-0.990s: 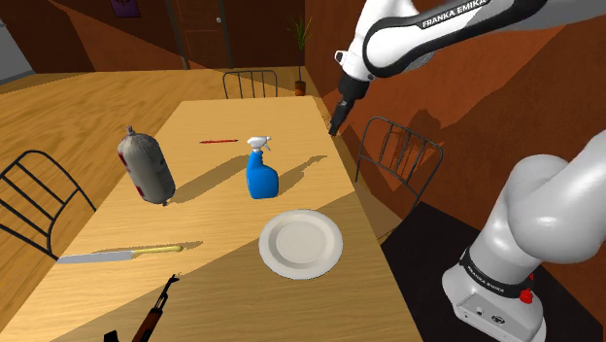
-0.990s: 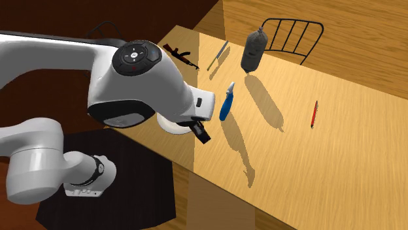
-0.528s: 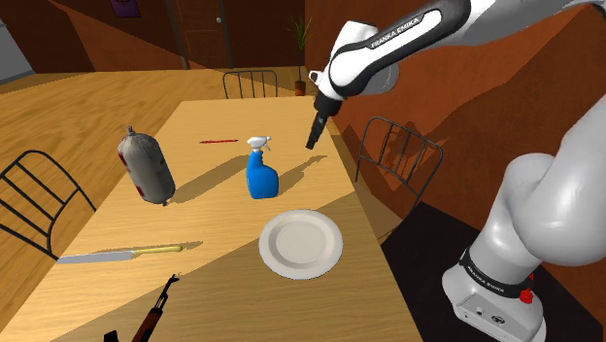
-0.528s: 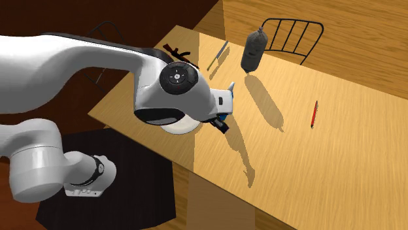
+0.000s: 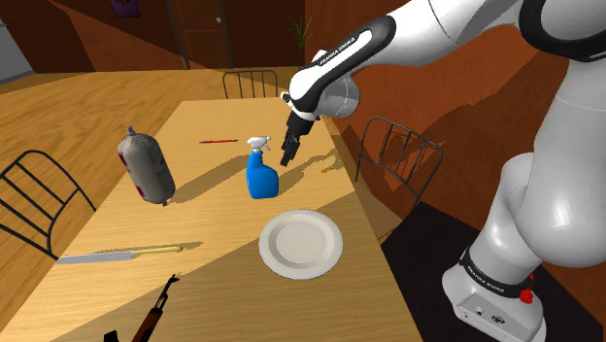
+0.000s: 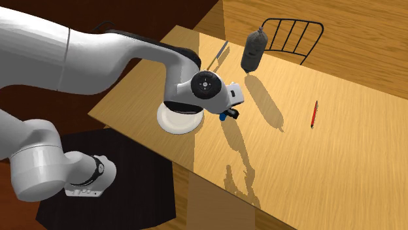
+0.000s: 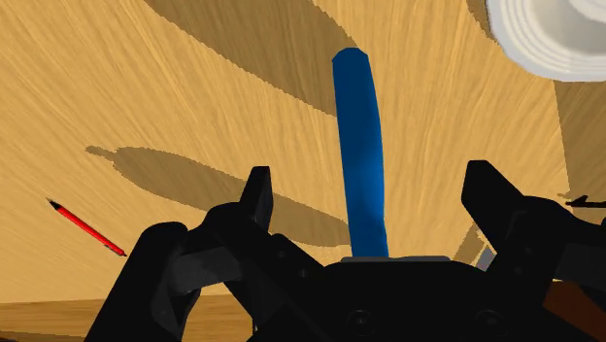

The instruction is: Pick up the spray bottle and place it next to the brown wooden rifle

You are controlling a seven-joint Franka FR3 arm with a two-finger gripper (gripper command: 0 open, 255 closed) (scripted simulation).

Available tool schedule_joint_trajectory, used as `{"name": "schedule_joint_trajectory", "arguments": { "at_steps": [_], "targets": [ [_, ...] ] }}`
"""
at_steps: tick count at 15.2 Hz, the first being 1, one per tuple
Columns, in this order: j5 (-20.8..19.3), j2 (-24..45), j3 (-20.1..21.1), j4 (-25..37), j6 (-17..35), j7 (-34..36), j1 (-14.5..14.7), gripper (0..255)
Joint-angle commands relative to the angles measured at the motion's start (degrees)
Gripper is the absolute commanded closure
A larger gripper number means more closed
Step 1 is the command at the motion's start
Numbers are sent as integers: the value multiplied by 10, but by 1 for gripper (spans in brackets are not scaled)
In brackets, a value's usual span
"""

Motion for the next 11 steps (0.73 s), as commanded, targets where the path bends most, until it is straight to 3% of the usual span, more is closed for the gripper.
{"name": "schedule_joint_trajectory", "arguments": {
  "at_steps": [1, 2, 11],
  "targets": [
    [46, 37, 14, 31, 0, -61, -3, 0],
    [66, 55, 23, 46, 0, -86, -5, 0],
    [108, 116, 45, 75, 30, -119, -10, 0]
  ]
}}
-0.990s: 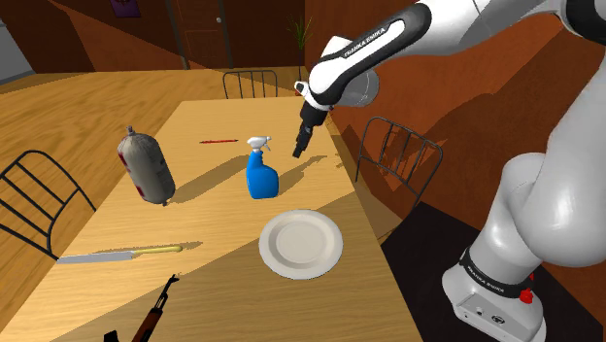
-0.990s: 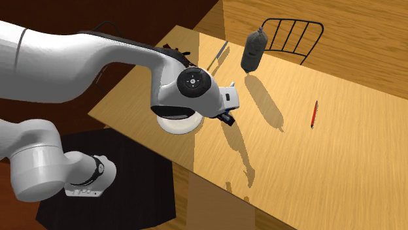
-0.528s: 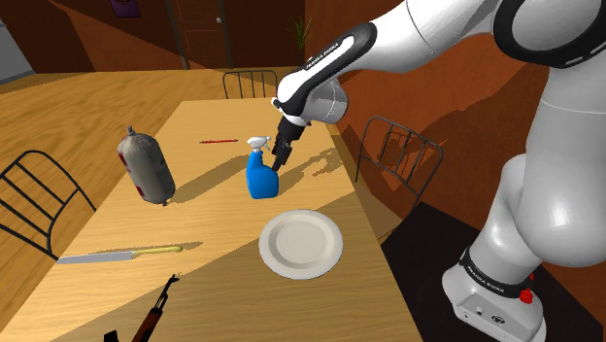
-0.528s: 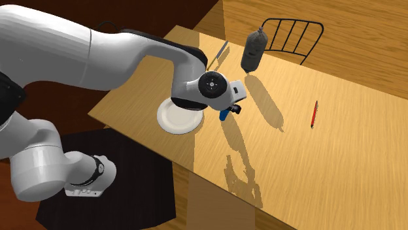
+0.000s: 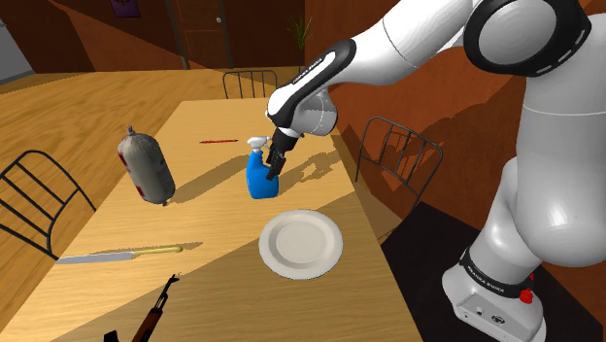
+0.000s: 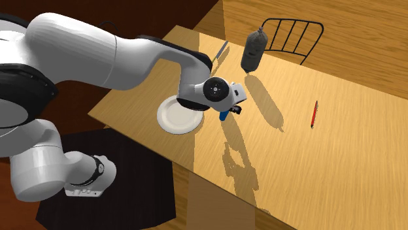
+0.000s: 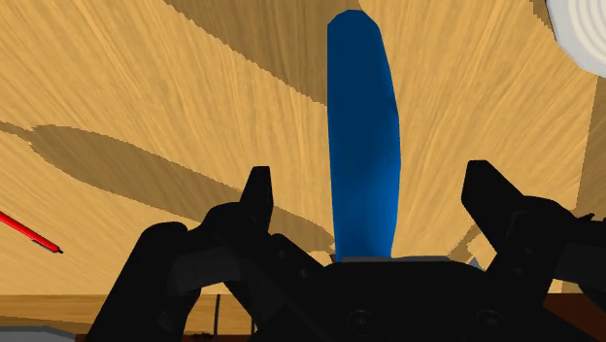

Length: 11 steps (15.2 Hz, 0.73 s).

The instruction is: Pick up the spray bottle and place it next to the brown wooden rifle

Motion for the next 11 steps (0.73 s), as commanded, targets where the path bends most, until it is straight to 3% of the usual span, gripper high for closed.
{"name": "schedule_joint_trajectory", "arguments": {
  "at_steps": [1, 7, 8, 11],
  "targets": [
    [4, 6, 2, 4, 3, -2, 0, 0],
    [4, 6, 2, 4, 3, -2, 0, 0],
    [4, 6, 2, 4, 3, -2, 0, 255],
    [4, 6, 2, 4, 3, -2, 0, 255]
  ]
}}
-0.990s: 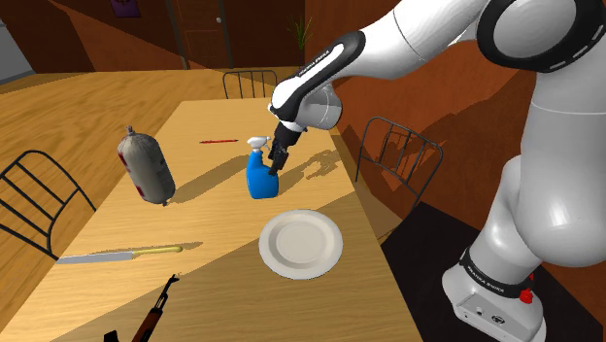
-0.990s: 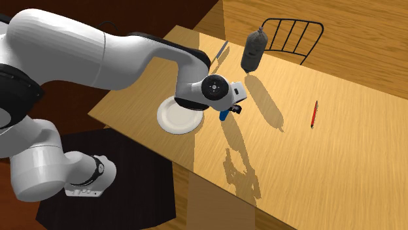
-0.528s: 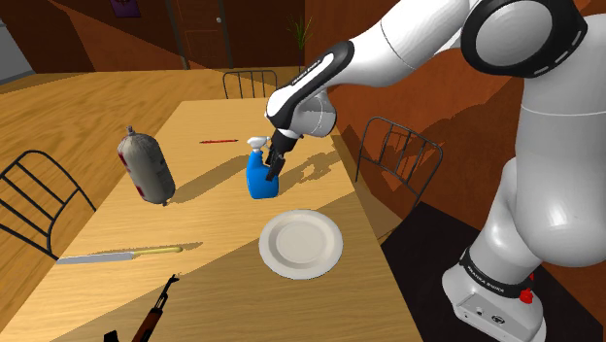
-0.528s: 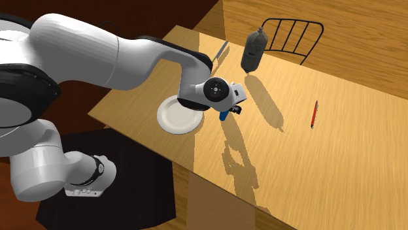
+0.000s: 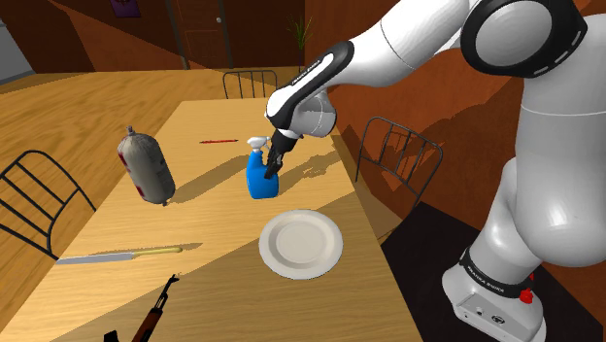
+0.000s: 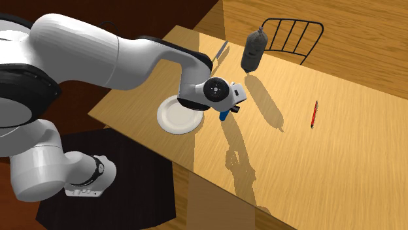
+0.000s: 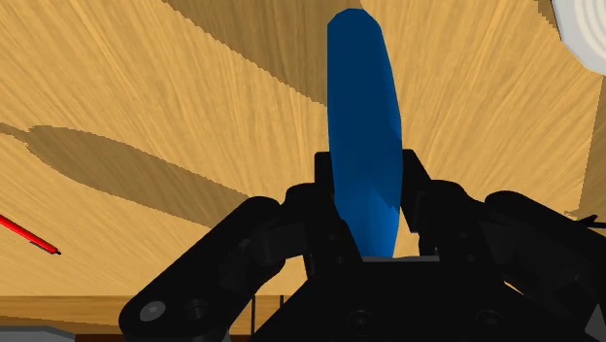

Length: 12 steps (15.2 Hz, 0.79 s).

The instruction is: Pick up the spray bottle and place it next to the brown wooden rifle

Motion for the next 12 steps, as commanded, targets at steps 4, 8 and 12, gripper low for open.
{"name": "schedule_joint_trajectory", "arguments": {
  "at_steps": [4, 8, 12],
  "targets": [
    [0, 0, 0, 0, 0, 0, 0, 255],
    [-13, -11, -5, 0, -9, 13, 3, 255],
    [-39, -32, -15, 2, -28, 39, 9, 255]
  ]
}}
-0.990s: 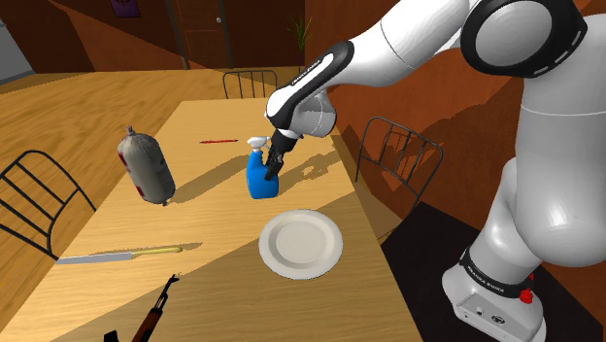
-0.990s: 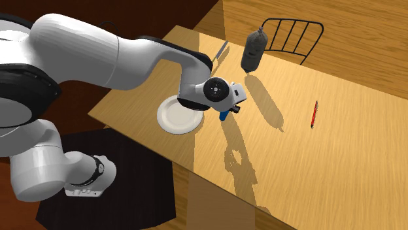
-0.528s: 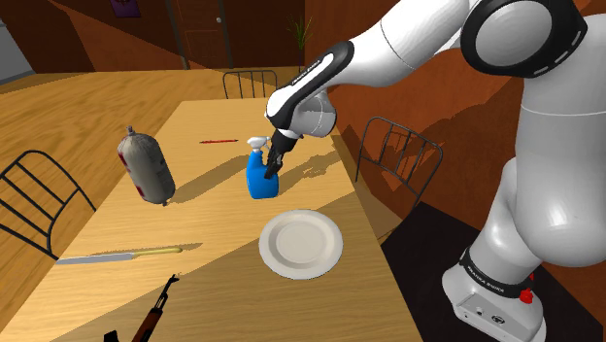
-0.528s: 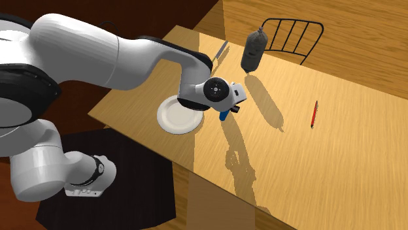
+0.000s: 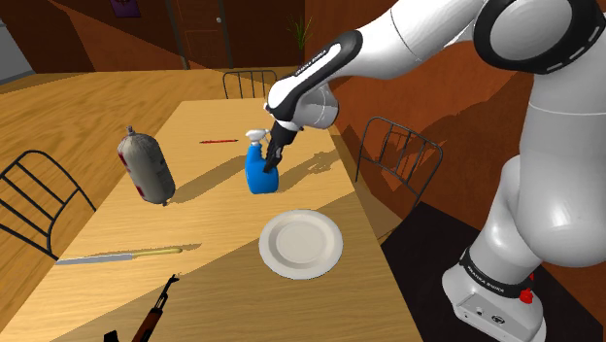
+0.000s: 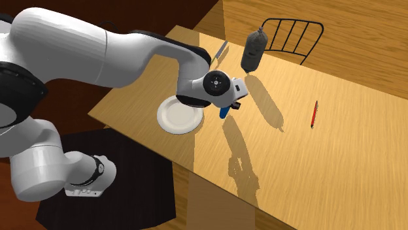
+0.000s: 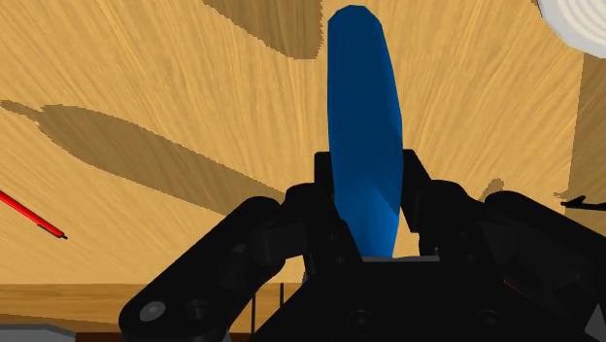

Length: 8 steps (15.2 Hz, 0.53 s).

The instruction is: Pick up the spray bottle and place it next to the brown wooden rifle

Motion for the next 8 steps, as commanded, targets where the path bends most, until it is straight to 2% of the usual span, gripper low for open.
{"name": "schedule_joint_trajectory", "arguments": {
  "at_steps": [1, 8],
  "targets": [
    [-13, -10, -5, 3, -11, 12, 2, 255],
    [-54, -42, -18, 13, -47, 53, 9, 255]
  ]
}}
